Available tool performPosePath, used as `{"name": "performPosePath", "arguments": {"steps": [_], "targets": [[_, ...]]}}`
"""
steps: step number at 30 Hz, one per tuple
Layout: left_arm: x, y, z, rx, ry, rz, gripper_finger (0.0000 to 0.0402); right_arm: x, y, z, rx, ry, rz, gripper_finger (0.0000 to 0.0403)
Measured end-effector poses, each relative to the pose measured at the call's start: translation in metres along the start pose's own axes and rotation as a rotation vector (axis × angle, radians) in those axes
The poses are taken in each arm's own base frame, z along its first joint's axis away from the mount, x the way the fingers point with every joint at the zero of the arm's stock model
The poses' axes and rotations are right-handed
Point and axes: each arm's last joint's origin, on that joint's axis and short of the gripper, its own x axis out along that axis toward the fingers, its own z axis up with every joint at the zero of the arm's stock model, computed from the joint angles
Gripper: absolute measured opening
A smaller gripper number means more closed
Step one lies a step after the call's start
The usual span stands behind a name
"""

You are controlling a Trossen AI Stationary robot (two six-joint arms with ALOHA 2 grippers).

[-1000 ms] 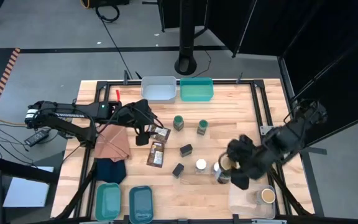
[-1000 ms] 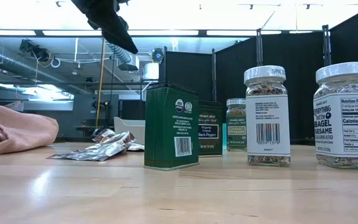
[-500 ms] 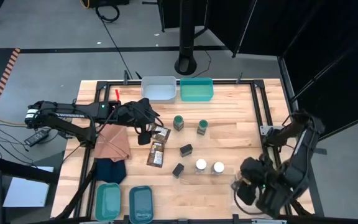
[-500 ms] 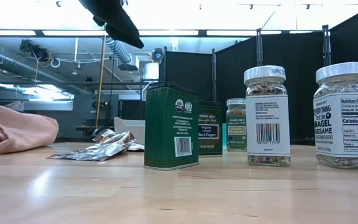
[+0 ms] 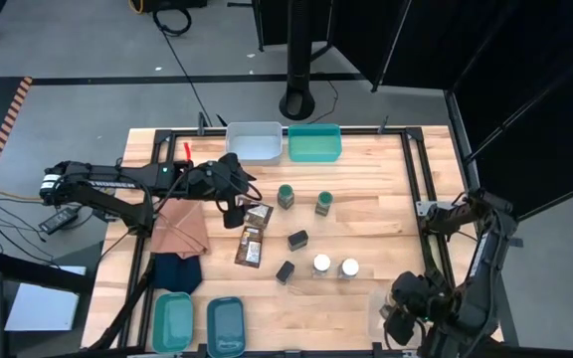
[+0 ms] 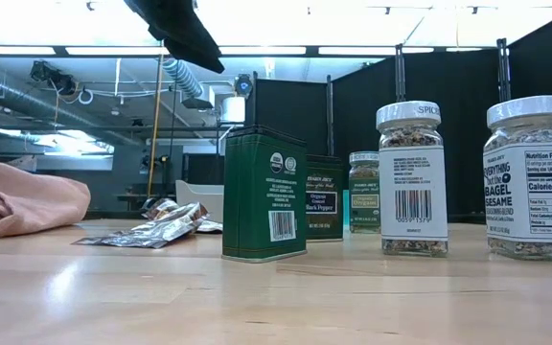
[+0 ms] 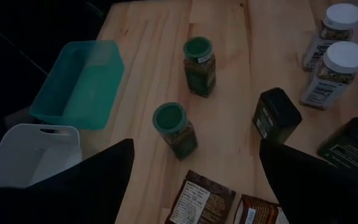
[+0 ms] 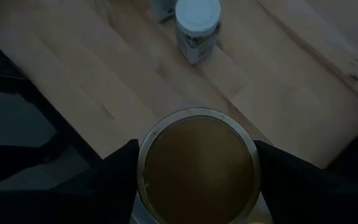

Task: Sort spices by type
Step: Put the gold spice bottle into the transparent bin

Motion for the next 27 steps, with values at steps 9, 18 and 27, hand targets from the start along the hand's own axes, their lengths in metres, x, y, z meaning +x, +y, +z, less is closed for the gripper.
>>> {"name": "performPosePath", "arguments": {"steps": [9, 18, 27], "targets": [[0.0, 0.001, 0.002, -0.007, -0.017, 0.007, 0.0352, 0.028, 0.005, -0.023, 0.038, -0.055, -0.093, 0.0287], [0.002, 0.011, 0.001, -0.032, -0.016, 0.04, 0.0352, 0.043, 0.0, -0.034, 0.1, -0.106, -0.132, 0.0287], [0.003, 0.019, 0.001, -0.051, -0.011, 0.064, 0.0352, 0.054, 0.0, -0.042, 0.127, -0.119, -0.092, 0.0287]]}}
